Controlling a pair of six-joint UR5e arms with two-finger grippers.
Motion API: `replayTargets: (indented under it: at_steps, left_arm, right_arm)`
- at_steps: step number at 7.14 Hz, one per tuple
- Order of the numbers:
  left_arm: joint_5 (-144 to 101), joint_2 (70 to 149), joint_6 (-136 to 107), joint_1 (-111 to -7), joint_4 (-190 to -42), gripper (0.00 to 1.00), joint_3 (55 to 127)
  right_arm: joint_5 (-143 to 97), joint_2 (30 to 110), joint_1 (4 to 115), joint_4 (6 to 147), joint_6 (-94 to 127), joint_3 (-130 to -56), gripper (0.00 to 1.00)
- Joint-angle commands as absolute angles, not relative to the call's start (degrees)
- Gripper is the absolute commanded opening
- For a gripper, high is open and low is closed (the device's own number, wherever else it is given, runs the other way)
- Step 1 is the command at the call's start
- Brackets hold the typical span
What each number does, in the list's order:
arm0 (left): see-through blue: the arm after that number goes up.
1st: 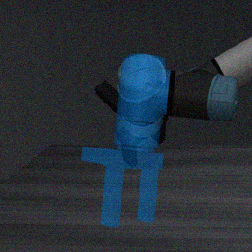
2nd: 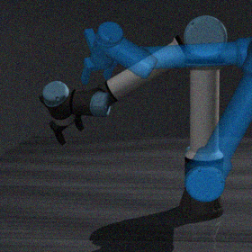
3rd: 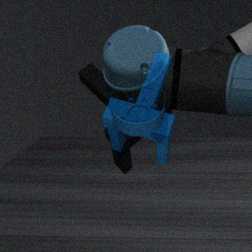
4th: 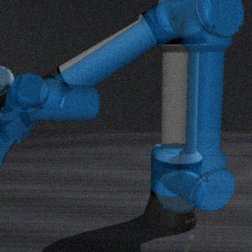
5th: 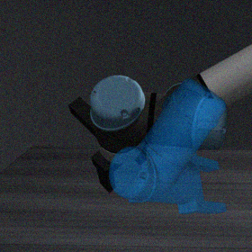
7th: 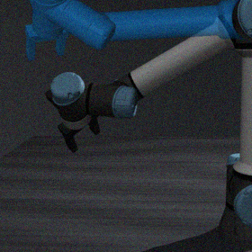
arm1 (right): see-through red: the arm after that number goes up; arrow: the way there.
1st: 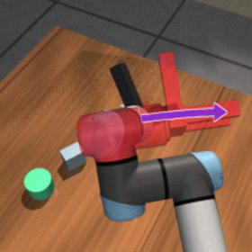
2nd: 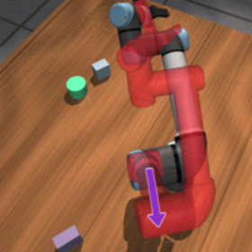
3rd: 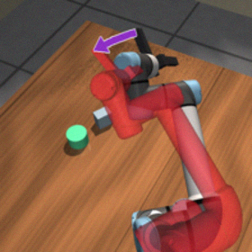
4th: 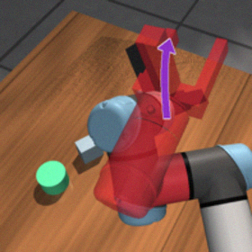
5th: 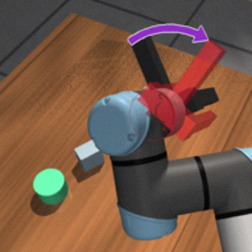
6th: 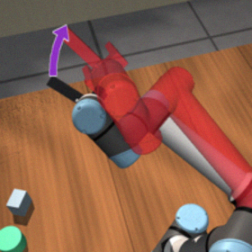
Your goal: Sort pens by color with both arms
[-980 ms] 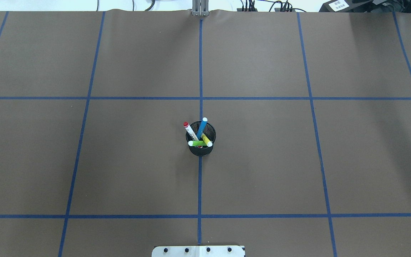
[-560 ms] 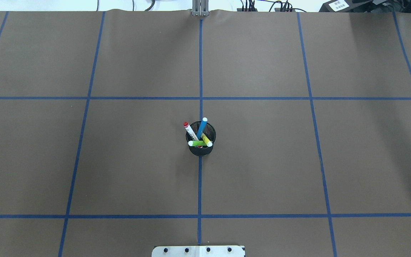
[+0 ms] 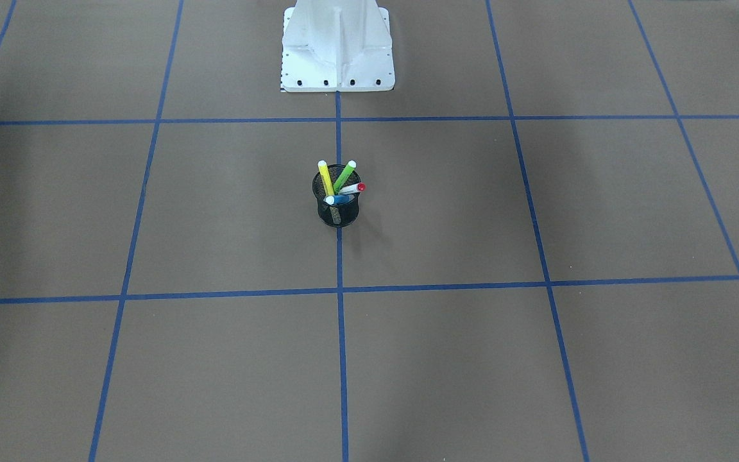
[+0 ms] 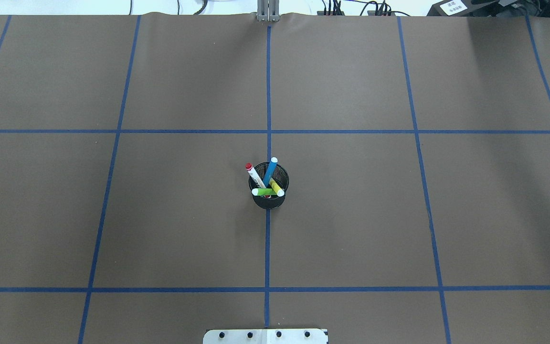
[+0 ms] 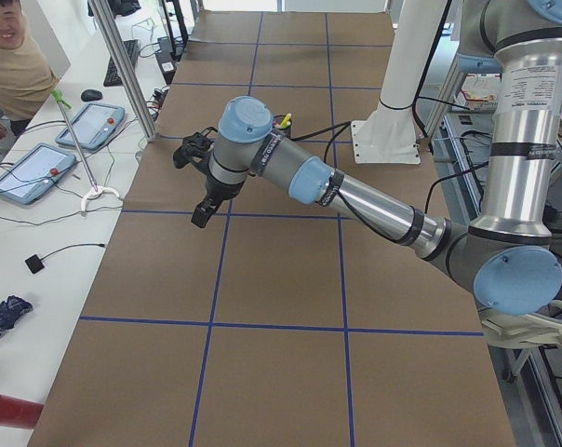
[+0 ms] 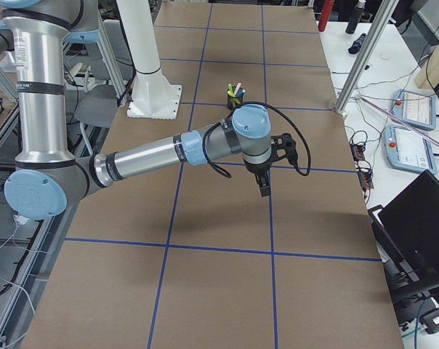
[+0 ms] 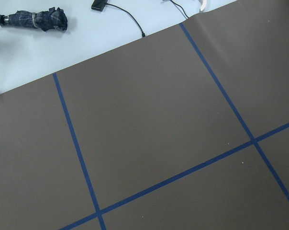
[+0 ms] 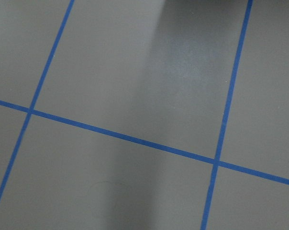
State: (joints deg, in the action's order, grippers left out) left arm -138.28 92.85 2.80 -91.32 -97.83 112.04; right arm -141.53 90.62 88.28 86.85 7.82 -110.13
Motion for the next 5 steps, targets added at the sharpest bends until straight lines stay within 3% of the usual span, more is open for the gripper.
replayTargets:
  at_steps: [1,5]
  left_arm:
    - [-138.3,94.0,-1.4,-89.1,-99.0,1.00,112.6]
    - [-137.6,102.5,-24.1,-76.7,-101.0,1.00,112.6]
  right_arm:
    - [-139.6,90.3,81.3,78.3,27.1,-112.7,1.00]
    - [-129.7,83.3,68.1,77.4,48.5,-113.8,1.00]
